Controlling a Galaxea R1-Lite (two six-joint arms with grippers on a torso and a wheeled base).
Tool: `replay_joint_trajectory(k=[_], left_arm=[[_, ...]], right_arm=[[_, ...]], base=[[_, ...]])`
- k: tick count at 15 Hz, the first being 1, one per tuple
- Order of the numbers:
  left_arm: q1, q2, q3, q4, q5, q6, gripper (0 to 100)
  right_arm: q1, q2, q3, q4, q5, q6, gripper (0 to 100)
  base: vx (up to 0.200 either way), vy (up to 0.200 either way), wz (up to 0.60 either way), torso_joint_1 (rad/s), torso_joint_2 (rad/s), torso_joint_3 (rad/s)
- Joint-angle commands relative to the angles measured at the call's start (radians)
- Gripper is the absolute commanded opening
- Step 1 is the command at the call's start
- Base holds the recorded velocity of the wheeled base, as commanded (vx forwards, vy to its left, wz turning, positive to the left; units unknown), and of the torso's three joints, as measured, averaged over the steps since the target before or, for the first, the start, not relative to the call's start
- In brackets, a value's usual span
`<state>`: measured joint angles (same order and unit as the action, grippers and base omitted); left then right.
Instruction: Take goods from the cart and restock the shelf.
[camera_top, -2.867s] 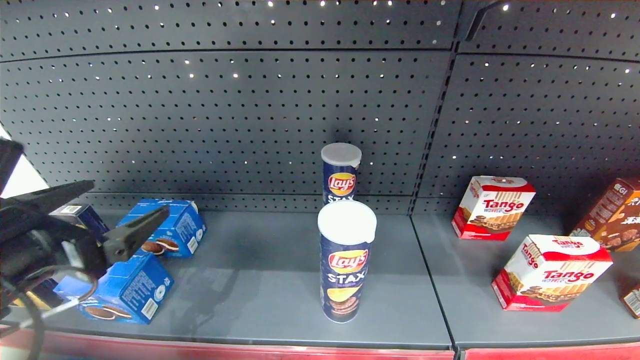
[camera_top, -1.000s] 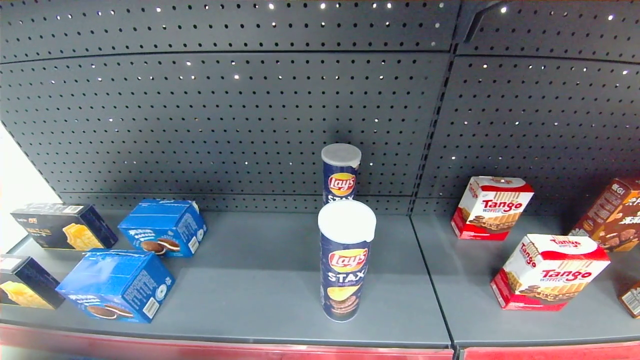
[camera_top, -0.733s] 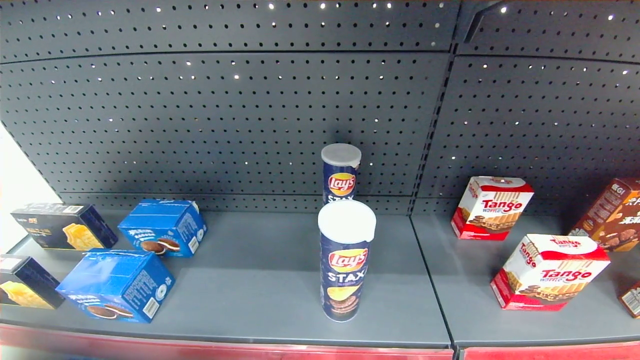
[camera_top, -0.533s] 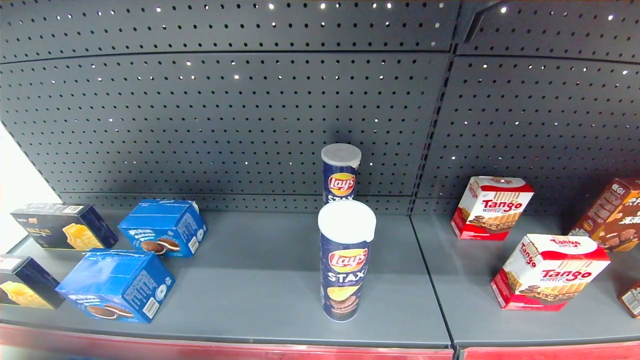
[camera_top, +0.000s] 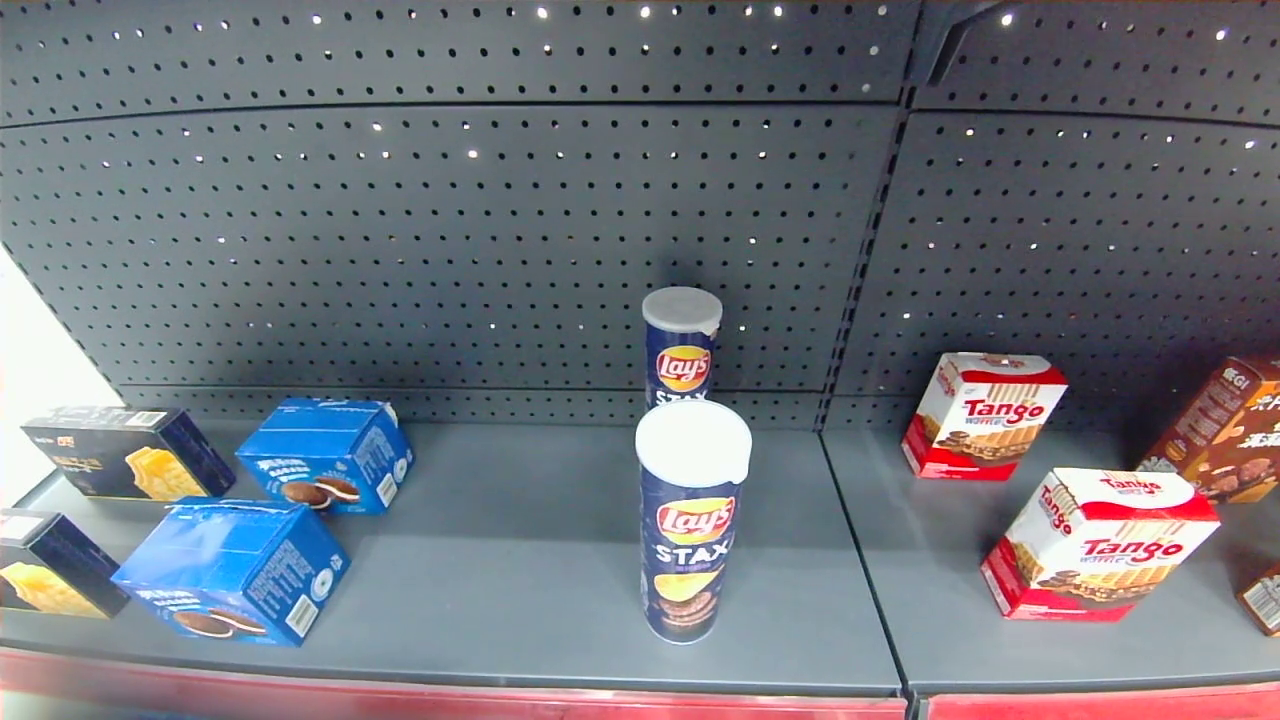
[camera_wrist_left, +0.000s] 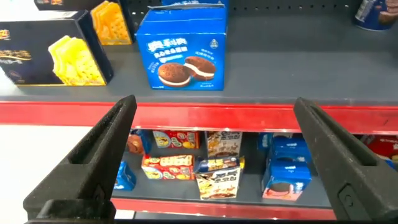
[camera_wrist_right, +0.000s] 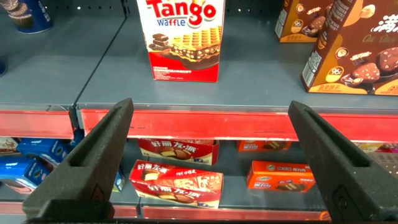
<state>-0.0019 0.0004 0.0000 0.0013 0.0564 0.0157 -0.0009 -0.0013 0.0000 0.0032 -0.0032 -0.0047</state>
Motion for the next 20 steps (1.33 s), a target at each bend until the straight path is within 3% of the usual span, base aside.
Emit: replay_joint_trajectory(k=[1,9,12,15,19,20], left_arm=[[0.000,0.000,0.000,-0.001,0.000,-0.002,100],[0.000,0.000,0.000,-0.001,0.000,-0.002,100],[0.000,0.000,0.000,-0.001,0.000,-0.010,100],[0.000,0.000,0.000,-0.001,0.000,-0.017,100],[-0.001,0.000,0.000,-0.001,0.002,-0.017,100],[0.000,0.000,0.000,-0.001,0.000,-0.017,100]], right_arm=[[-0.001,0.001,0.000,0.000,0.000,0.000,100],[-0.001,0.001,0.000,-0.002,-0.004,-0.012,100],[0.019,0.311,-0.293,-0.026,0.048,-0.020,100],[0.182,0.396,-0.446,0.035,0.212,-0.028,100],[0.334,0.572,-0.569,0.037,0.241,-0.055,100],[0.397,0.630,-0.572,0.035,0.221,-0.130,100]], base=[[0.000,0.000,0.00,0.000,0.00,0.000],[0.000,0.000,0.00,0.000,0.00,0.000],[0.000,0.000,0.00,0.000,0.00,0.000],[0.000,0.000,0.00,0.000,0.00,0.000],[0.000,0.000,0.00,0.000,0.00,0.000],[0.000,0.000,0.00,0.000,0.00,0.000]])
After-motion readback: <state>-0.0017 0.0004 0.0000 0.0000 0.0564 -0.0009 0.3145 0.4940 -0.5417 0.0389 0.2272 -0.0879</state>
